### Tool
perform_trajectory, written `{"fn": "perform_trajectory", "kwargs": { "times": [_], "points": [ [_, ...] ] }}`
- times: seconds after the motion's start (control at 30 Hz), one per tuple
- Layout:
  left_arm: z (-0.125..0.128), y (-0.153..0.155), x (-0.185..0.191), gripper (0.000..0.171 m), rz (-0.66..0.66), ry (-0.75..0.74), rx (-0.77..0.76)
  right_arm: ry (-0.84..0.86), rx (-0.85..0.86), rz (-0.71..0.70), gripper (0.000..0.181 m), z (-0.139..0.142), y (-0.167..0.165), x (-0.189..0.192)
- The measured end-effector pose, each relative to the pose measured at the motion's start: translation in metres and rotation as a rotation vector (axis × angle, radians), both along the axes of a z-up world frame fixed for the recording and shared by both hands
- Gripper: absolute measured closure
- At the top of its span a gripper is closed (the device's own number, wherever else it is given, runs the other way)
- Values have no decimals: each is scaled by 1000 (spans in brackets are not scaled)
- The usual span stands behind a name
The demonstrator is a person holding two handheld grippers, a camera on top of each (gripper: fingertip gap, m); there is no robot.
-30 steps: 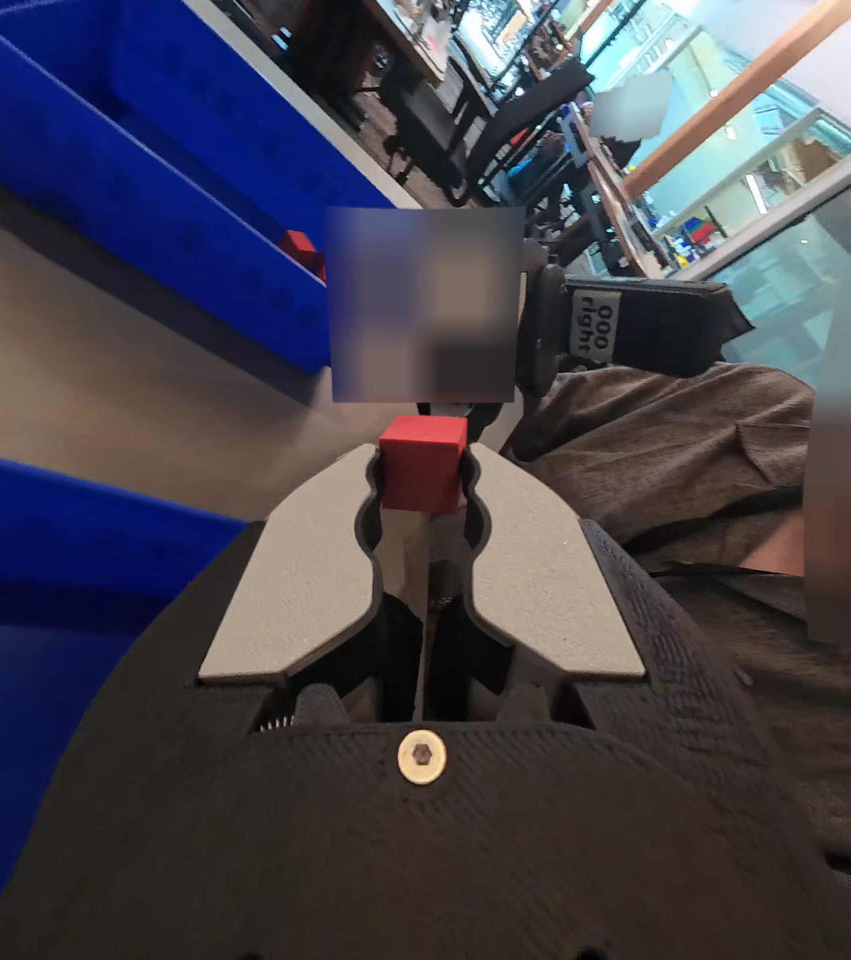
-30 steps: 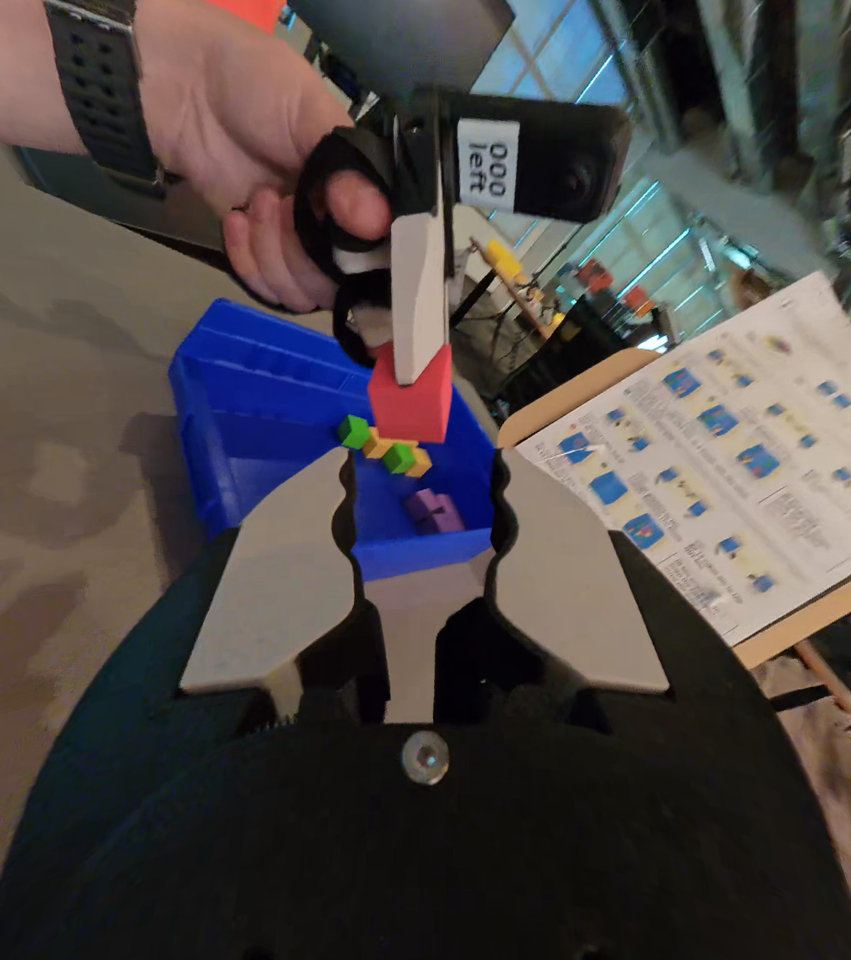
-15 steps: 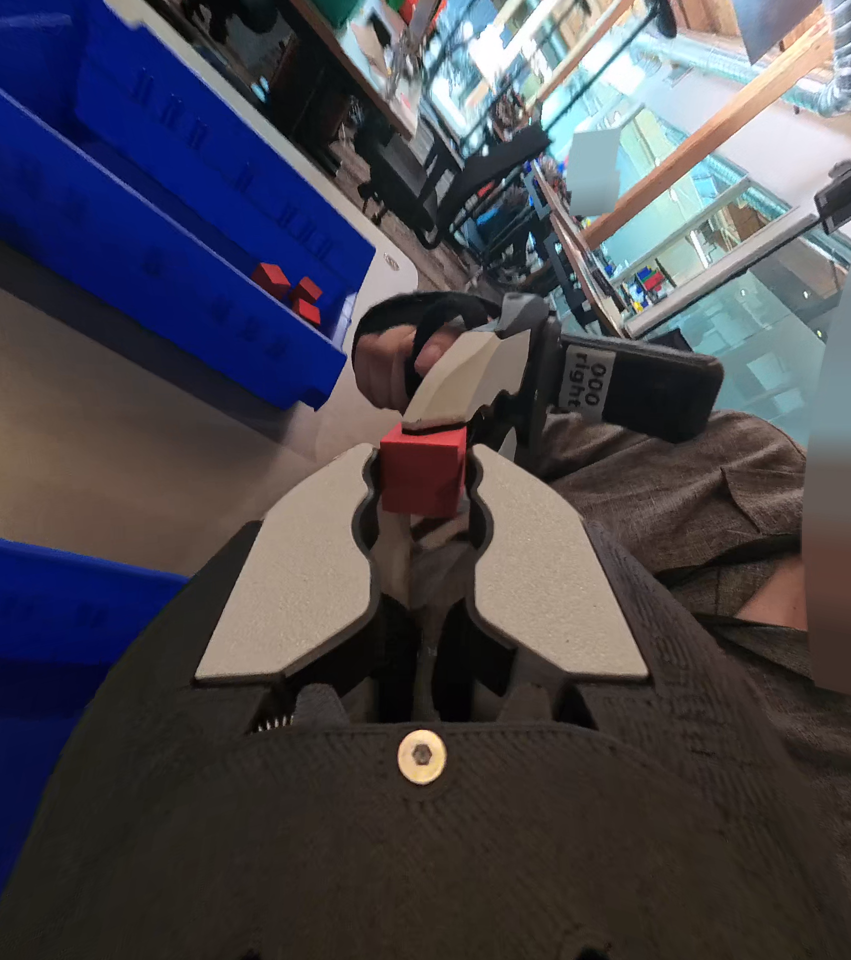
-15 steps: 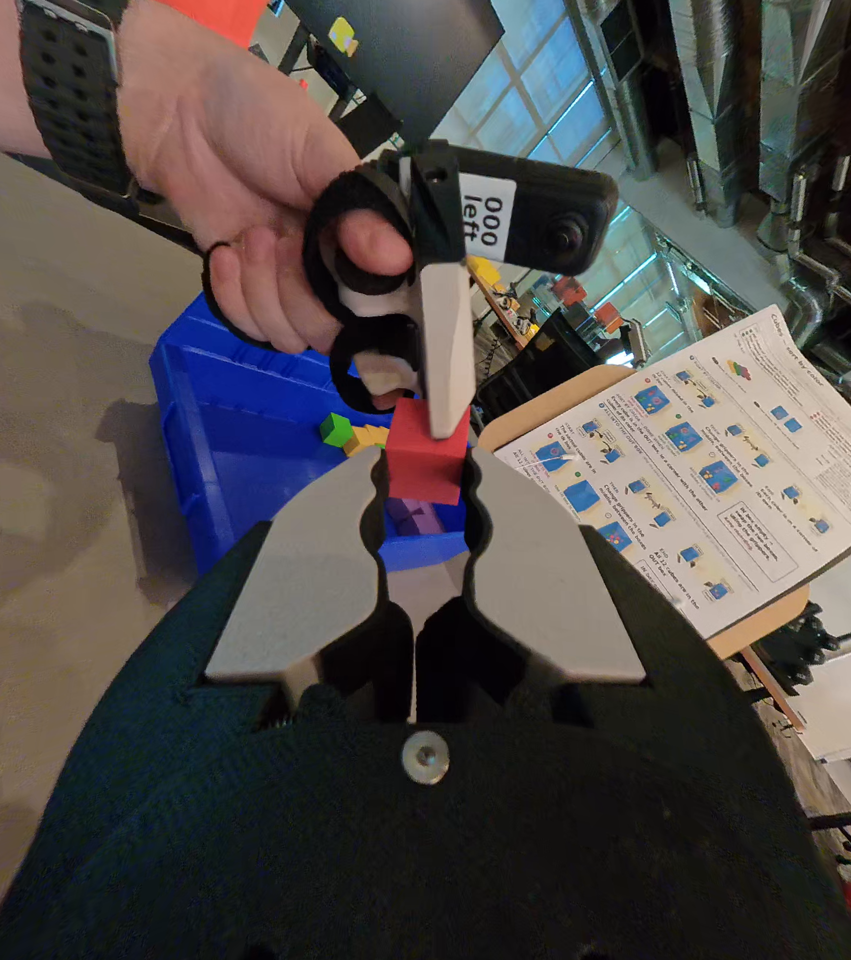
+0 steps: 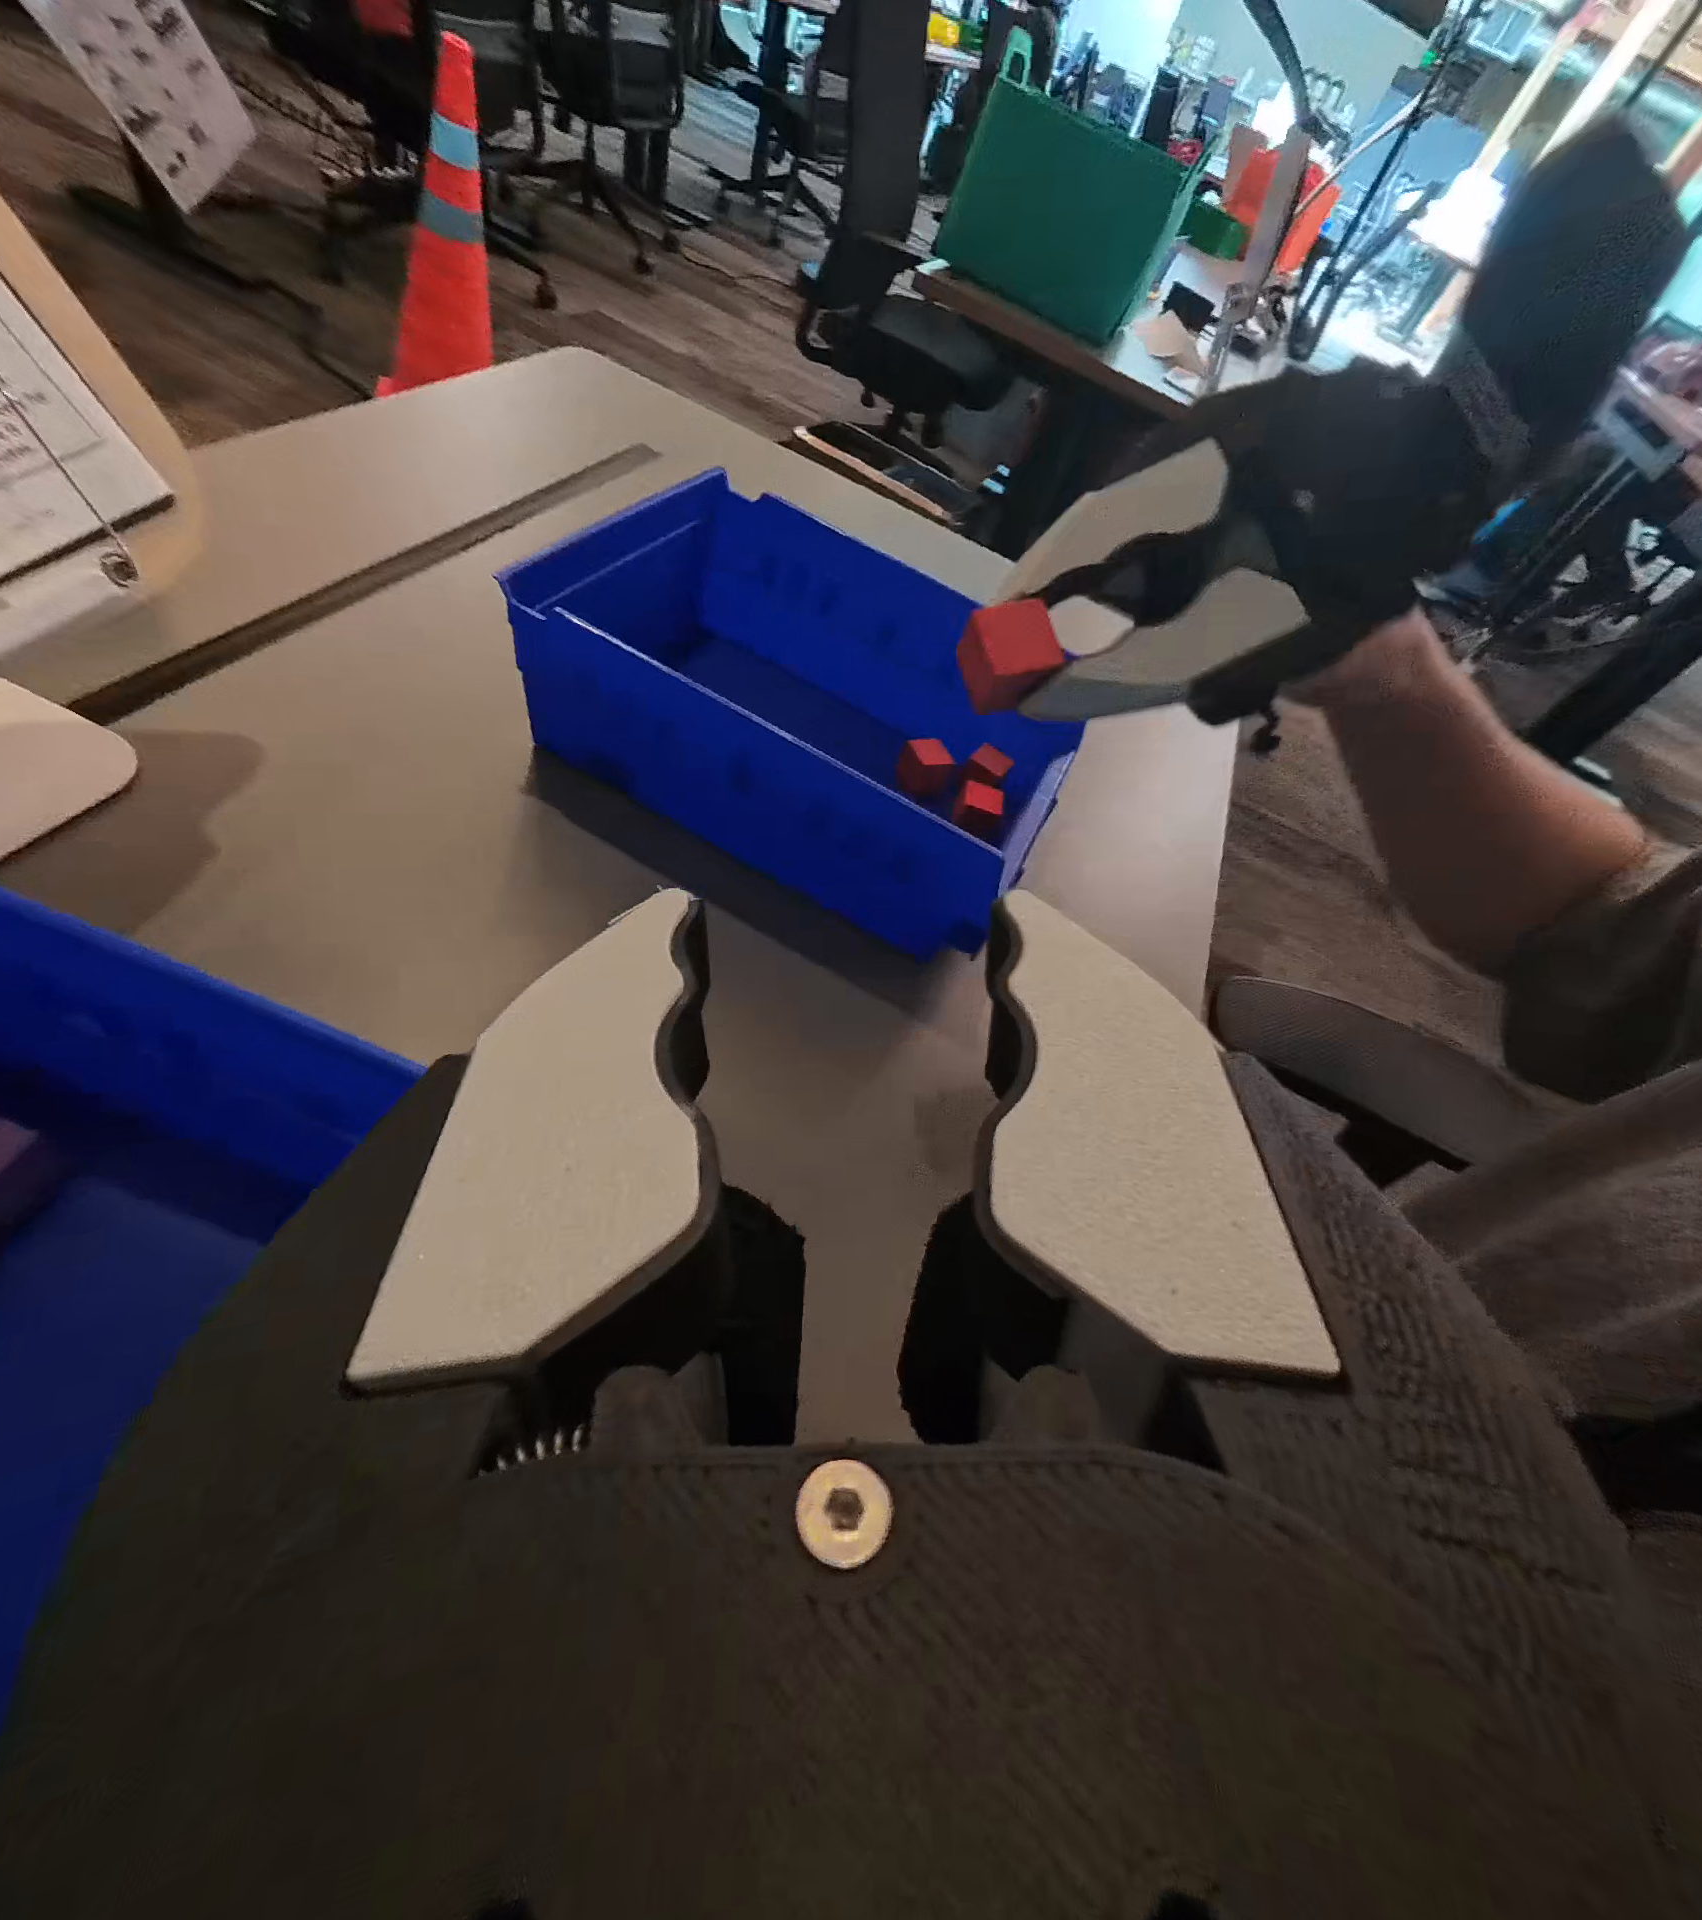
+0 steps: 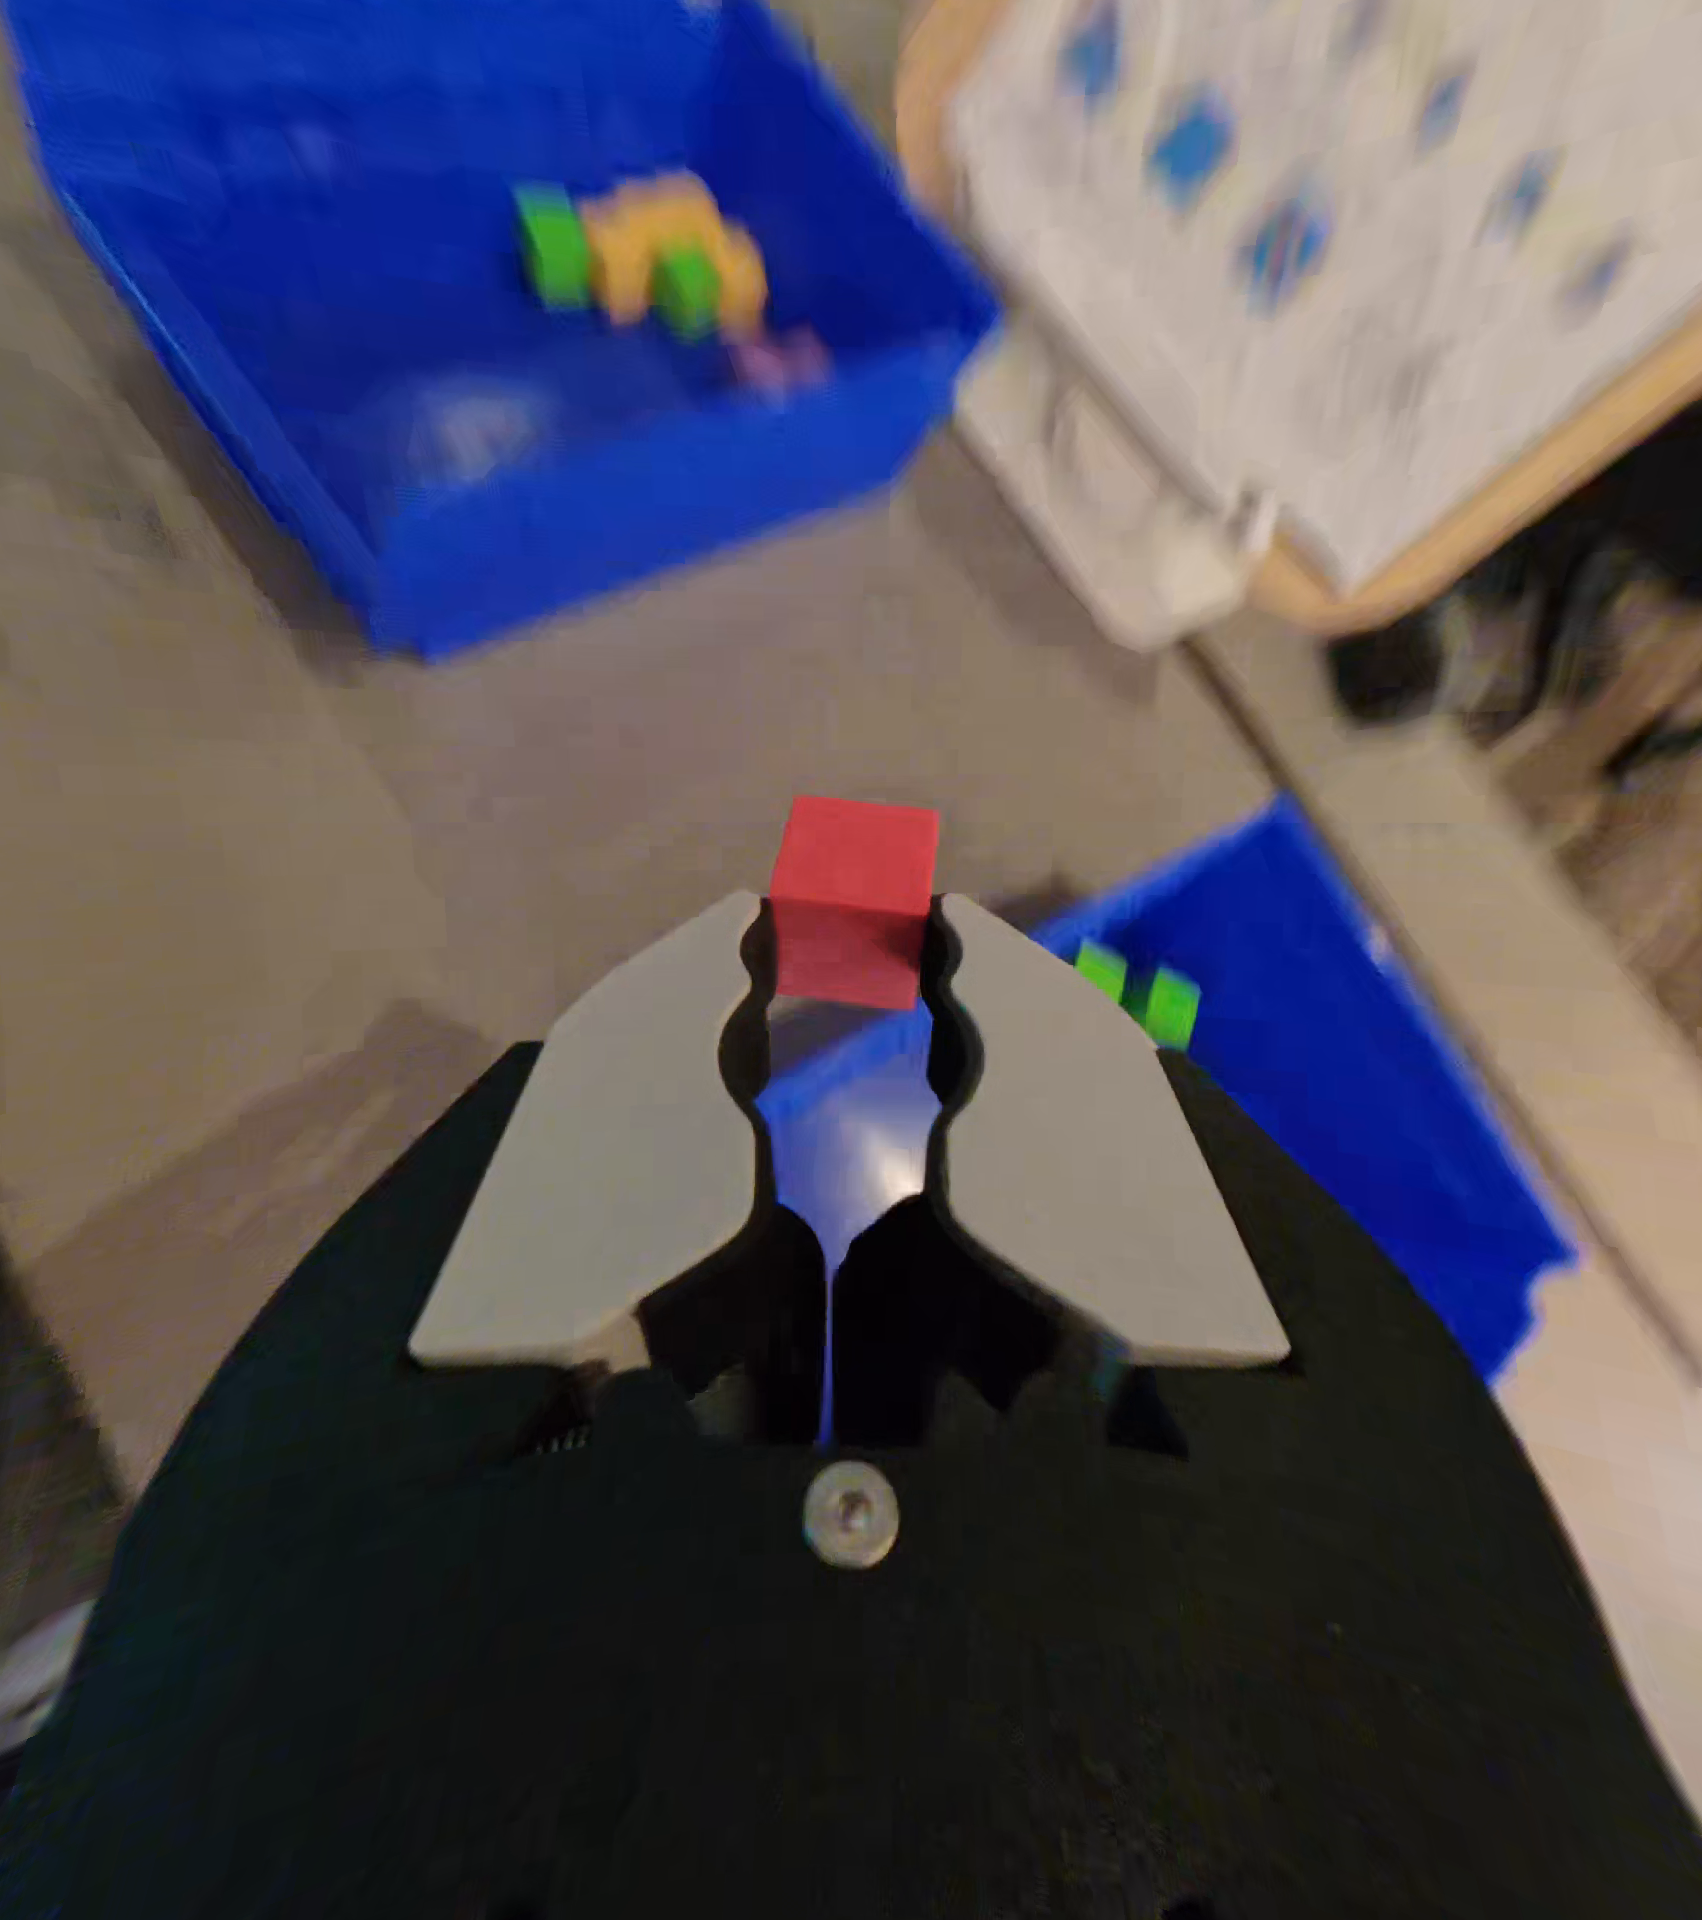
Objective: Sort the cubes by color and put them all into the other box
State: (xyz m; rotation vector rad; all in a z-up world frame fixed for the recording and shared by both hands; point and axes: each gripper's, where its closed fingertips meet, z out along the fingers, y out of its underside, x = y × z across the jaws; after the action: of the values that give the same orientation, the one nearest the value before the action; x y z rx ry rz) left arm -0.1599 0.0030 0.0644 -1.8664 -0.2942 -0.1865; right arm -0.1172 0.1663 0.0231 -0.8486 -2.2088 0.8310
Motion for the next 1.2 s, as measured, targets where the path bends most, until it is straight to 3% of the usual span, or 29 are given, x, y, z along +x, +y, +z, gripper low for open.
{"fn": "perform_trajectory", "kwargs": {
  "times": [0.17, 0.3, 0.4, 0.83, 1.2],
  "points": [
    [7, -11, 3, 124, 43, 39, 38, -515, -28, -187, 155, -70, 75, 16],
    [5, -21, 3, 128, 62, 31, 49, -757, 100, -241, 154, -127, 106, 30],
    [6, -29, 2, 129, 83, 41, 42, -857, 240, -262, 154, -155, 123, 41],
    [9, -36, -3, 130, 92, 67, 53, -1004, 416, -358, 153, -175, 149, 49],
    [13, -42, -4, 131, 101, 82, 58, -1071, 278, -397, 140, -171, 140, 47]
  ]
}}
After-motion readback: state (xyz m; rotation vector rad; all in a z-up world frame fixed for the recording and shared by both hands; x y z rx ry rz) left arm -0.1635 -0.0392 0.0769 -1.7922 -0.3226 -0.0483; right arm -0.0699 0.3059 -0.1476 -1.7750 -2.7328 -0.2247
